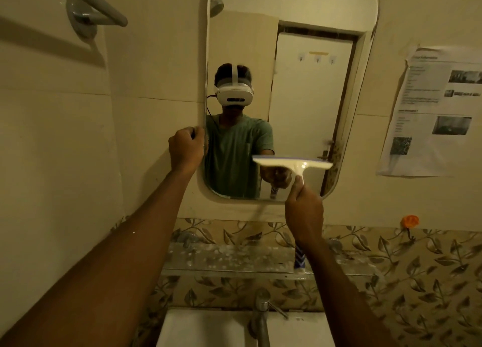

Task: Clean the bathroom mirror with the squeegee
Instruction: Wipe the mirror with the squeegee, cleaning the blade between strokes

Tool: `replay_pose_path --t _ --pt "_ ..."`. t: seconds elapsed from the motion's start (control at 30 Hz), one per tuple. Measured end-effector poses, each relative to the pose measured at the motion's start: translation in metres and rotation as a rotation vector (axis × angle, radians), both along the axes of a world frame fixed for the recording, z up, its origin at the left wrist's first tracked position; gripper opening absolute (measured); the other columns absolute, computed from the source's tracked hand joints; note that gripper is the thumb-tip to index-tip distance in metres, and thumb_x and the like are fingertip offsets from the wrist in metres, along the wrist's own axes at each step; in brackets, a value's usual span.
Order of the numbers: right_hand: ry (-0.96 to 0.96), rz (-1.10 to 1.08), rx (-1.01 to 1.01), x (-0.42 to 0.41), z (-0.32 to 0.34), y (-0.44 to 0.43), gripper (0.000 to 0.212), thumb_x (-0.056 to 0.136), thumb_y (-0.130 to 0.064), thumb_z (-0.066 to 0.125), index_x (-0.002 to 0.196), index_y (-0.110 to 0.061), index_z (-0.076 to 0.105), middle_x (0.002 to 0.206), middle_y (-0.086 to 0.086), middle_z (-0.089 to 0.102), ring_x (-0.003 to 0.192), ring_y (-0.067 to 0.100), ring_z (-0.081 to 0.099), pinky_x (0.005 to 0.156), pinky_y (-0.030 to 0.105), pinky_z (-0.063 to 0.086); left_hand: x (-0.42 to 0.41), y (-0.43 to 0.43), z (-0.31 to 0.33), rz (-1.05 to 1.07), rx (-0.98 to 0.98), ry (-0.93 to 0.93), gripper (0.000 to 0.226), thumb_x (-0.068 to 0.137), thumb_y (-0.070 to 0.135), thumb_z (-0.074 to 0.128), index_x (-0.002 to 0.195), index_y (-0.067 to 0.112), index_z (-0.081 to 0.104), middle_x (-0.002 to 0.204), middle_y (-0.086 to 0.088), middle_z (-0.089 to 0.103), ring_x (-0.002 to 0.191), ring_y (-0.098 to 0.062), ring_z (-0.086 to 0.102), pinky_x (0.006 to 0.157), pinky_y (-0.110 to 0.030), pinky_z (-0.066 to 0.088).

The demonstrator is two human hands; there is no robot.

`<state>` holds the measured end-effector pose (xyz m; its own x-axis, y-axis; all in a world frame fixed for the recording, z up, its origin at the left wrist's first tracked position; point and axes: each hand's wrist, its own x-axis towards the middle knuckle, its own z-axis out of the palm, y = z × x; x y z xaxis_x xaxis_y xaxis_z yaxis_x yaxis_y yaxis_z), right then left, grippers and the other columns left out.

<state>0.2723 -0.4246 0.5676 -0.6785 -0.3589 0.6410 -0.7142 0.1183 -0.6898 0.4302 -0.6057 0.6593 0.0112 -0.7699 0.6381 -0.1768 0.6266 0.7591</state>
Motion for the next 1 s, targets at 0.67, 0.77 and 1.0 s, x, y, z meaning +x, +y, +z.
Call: replay_pose_path --t 0.67,0.77,1.0 --pt "0.06 0.078 -0.084 0.053 0.051 -0.041 0.035 0.105 -0.035 0.03 0.092 -0.014 0.055 0.064 -0.008 0.051 0.052 0.005 0.051 0.046 0.018 0.036 0.008 -0.002 0.001 -0.117 0.068 0.029 0.043 0.097 0.03 0.042 0.075 0.0 0.064 0.071 -0.022 0.065 0.065 -0.036 0.064 0.068 -0.053 0.057" --pt "-0.039 0.072 -0.024 0.058 0.004 -0.043 0.04 0.105 -0.036 0.031 0.089 -0.011 0.058 0.062 -0.004 0.054 0.05 0.006 0.051 0.044 0.02 0.036 0.008 -0.003 0.001 -0.142 0.078 0.036 0.043 0.096 0.029 0.041 0.075 -0.001 0.064 0.069 -0.021 0.064 0.062 -0.032 0.062 0.067 -0.053 0.057" --pt "-0.113 -0.016 0.113 0.072 -0.072 -0.035 0.051 0.102 -0.042 0.025 0.083 -0.01 0.061 0.065 -0.002 0.059 0.054 0.009 0.053 0.044 0.02 0.031 0.008 0.0 0.001 -0.134 0.059 0.028 0.042 0.097 0.027 0.042 0.076 -0.002 0.064 0.074 -0.025 0.065 0.065 -0.035 0.064 0.066 -0.053 0.057"
